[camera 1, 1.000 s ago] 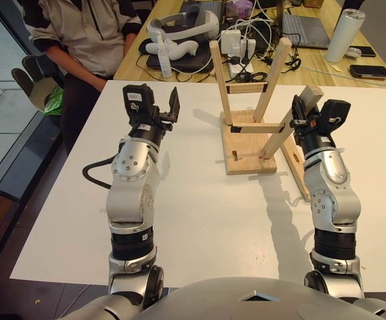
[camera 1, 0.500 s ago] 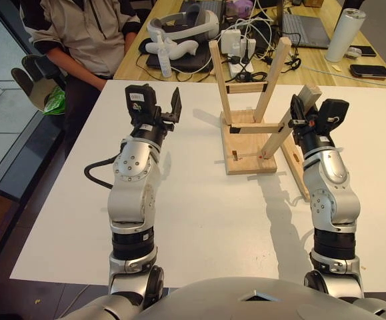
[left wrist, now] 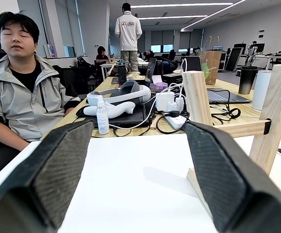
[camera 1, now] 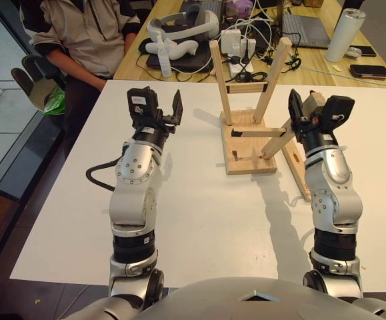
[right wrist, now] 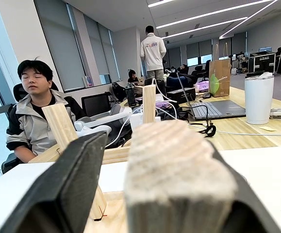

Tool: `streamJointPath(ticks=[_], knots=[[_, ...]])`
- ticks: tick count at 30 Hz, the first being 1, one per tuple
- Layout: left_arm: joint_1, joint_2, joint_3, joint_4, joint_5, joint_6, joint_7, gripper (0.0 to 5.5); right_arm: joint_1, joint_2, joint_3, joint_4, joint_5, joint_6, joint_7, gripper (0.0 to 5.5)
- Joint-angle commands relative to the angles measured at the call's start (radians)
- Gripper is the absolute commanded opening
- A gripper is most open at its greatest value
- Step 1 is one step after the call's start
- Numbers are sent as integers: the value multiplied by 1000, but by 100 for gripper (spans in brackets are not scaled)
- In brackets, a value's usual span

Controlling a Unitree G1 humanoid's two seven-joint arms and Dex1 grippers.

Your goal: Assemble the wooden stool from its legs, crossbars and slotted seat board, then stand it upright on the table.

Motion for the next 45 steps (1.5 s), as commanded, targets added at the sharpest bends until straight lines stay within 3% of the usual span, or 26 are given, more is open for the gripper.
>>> streamJointPath(ticks=[1,4,8,10,12,15,19,23,29,38,45], knots=[[4,6,-3,-4,6,-5,6,346,-32,-5,-3,-47,5,24,-9,331],[10,13,-4,-11,8,-5,4,346,-80,-30,-15,-151,-11,68,-39,387],[34,20,9,-34,11,-4,8,346,-295,-135,-100,-309,-4,194,-91,387],[46,19,11,-45,15,-6,14,346,-362,-227,-213,-344,-4,297,-123,387],[60,20,16,-57,16,-8,19,346,-253,-281,-304,-390,9,398,-104,387],[65,24,22,-58,17,-15,21,346,159,-248,-376,-495,69,478,3,387],[56,29,19,-53,19,-21,16,346,502,-164,-353,-532,142,447,103,387],[56,32,14,-53,20,-21,15,346,649,-157,-310,-455,169,453,166,387],[49,19,0,-46,22,-16,22,346,522,-225,-206,-272,75,403,161,387],[34,1,-17,-28,25,-18,34,346,352,-212,-111,-72,32,410,136,387],[26,0,-22,-21,26,-22,38,346,277,-204,-122,14,85,623,116,387]])
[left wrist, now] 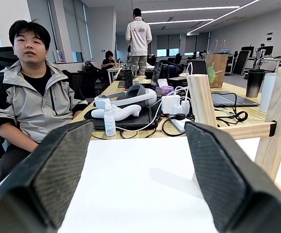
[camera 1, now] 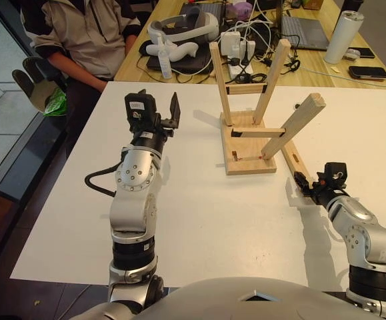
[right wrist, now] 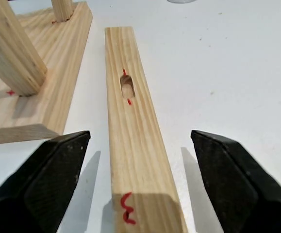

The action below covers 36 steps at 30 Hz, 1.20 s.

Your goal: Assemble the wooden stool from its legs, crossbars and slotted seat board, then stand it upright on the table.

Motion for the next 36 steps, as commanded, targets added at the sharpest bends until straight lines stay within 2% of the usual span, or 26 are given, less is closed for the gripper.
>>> streamJointPath(ticks=[1,3,13,19,23,26,31,36], knots=[[-18,1,-3,12,6,3,4,346,-27,-12,8,23,32,121,14,387],[-20,1,-3,14,6,2,5,346,-32,-14,16,19,36,145,18,374],[-36,9,9,28,5,-4,5,346,-101,25,-20,16,14,100,-40,204],[-92,16,88,67,-28,10,12,346,-247,54,-147,69,31,48,-130,203],[-242,48,229,130,-121,77,15,346,-480,-1,-261,128,71,-28,-164,203],[-405,96,345,198,-262,193,-13,346,-667,-51,-289,142,108,-88,-145,203],[-632,189,445,246,-546,442,-124,346,-866,-105,-214,85,182,-179,-10,203],[-782,214,551,274,-865,647,-161,346,-799,-98,2,-134,289,-148,170,203]])
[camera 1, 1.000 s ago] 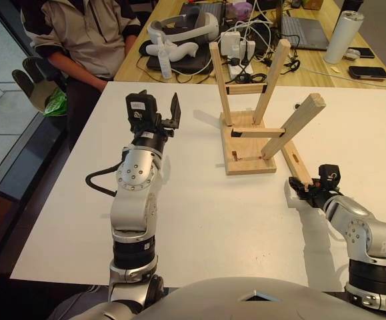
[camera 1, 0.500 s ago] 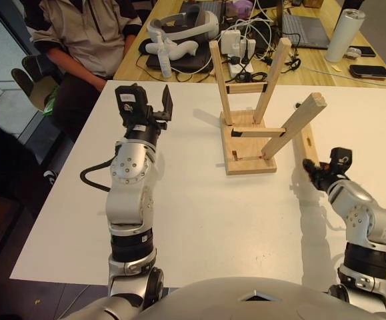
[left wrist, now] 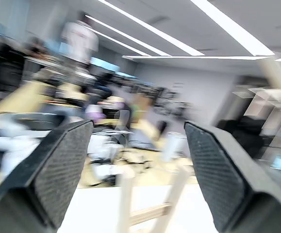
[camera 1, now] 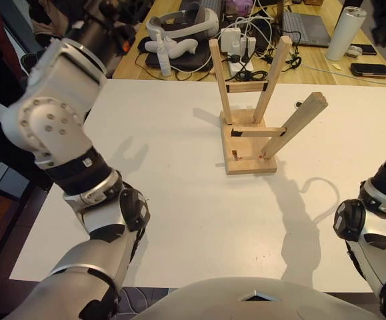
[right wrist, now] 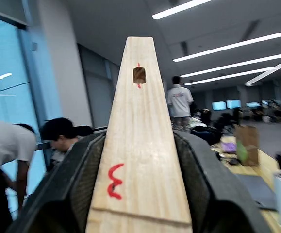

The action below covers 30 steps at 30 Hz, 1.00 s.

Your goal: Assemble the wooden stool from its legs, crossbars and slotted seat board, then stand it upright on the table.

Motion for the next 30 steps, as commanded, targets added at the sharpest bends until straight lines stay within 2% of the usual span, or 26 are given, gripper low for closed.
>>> streamJointPath(ticks=[1,6,12,17,24,30], knots=[[-86,20,51,27,-167,104,3,346,82,-10,138,-140,58,28,101,203],[-98,-1,50,29,-328,164,52,346,191,-41,262,-215,31,3,174,203],[-92,-58,59,79,-494,152,227,346,232,-56,330,-221,-67,-93,202,203],[-81,-48,50,111,-604,107,328,346,282,-88,397,-223,-164,-192,244,203],[-23,7,-4,129,-736,85,376,227,340,-137,446,-148,-342,-409,304,203],[30,50,-86,104,-793,64,373,127,344,-126,445,-113,-384,-475,312,203]])
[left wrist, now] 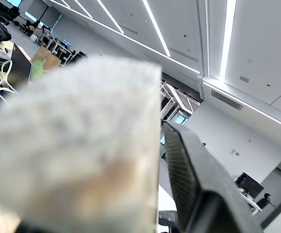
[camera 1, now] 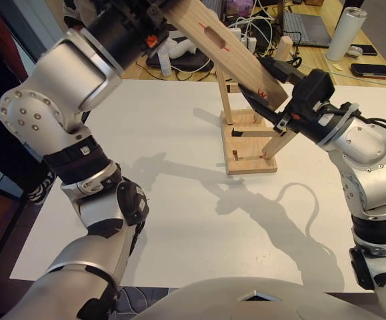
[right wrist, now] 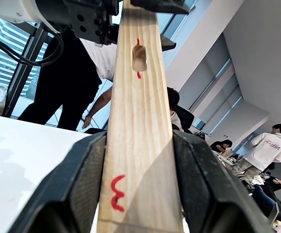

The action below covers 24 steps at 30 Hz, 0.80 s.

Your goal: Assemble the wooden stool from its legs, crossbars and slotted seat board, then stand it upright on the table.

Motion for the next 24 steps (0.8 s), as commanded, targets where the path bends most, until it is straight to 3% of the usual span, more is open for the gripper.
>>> streamJointPath(ticks=[1,18,24], knots=[[20,40,-43,-17,-29,-26,9,121,7,6,3,10,-17,-31,10,203],[70,131,-136,-56,-106,-122,-34,109,33,-31,23,47,-100,-130,48,203],[76,147,-136,-43,-104,-167,-26,102,22,-25,14,45,-109,-162,53,309]])
